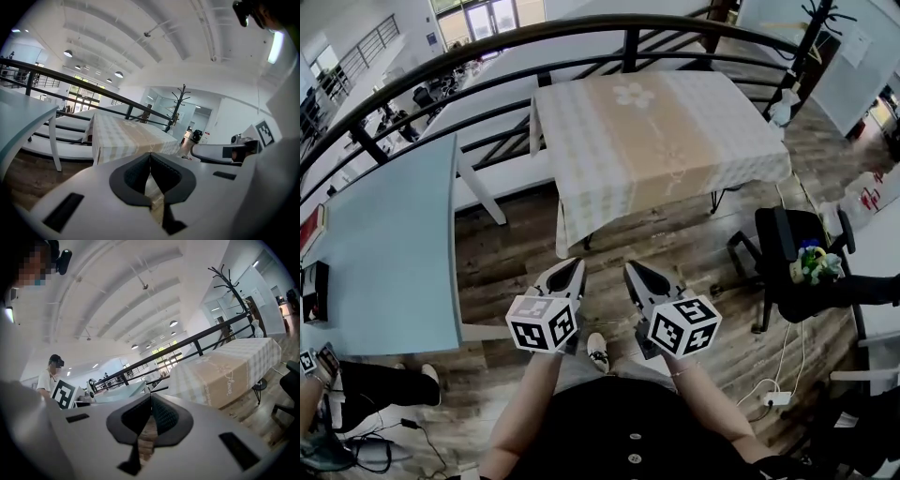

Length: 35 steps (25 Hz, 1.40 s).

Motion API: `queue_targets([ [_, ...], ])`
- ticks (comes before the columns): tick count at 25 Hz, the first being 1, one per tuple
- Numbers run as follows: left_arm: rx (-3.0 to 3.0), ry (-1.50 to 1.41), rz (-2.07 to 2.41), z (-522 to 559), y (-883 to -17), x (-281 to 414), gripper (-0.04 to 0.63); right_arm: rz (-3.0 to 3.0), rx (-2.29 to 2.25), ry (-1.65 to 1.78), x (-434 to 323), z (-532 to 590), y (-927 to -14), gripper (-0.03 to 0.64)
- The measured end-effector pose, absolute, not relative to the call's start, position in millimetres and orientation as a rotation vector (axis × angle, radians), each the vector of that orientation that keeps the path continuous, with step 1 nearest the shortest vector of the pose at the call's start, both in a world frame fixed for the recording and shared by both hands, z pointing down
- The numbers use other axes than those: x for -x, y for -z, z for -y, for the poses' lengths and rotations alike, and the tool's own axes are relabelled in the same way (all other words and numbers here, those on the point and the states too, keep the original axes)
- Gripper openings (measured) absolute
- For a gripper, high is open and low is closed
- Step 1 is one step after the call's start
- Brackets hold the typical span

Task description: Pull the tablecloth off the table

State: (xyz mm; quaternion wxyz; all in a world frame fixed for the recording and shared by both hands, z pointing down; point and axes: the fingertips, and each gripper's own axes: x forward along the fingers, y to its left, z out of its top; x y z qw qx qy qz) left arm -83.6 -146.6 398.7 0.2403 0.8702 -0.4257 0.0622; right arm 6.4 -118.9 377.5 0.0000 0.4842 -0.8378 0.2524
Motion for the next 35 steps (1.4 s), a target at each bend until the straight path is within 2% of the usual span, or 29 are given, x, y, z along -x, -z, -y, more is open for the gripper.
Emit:
queue_targets([
  [6, -2.357, -0.193, 1.140, 177.7, -411.9, 97.3, 0.014, 2.589, -1.508, -0.830, 11.1, 153.6, -388.8, 0.026],
  [19, -2.279, -0.250, 1.142, 222.2, -443.1, 95.8, 0.014, 2.468, -1.450, -0.853, -8.9, 206.1, -433.9, 0.026],
  [35, -2.128, -0.332, 1.216, 322.6, -504.4, 59.9, 0.014, 2.432, -1.370, -1.018, -46.1, 325.6, -480.7, 0.028],
])
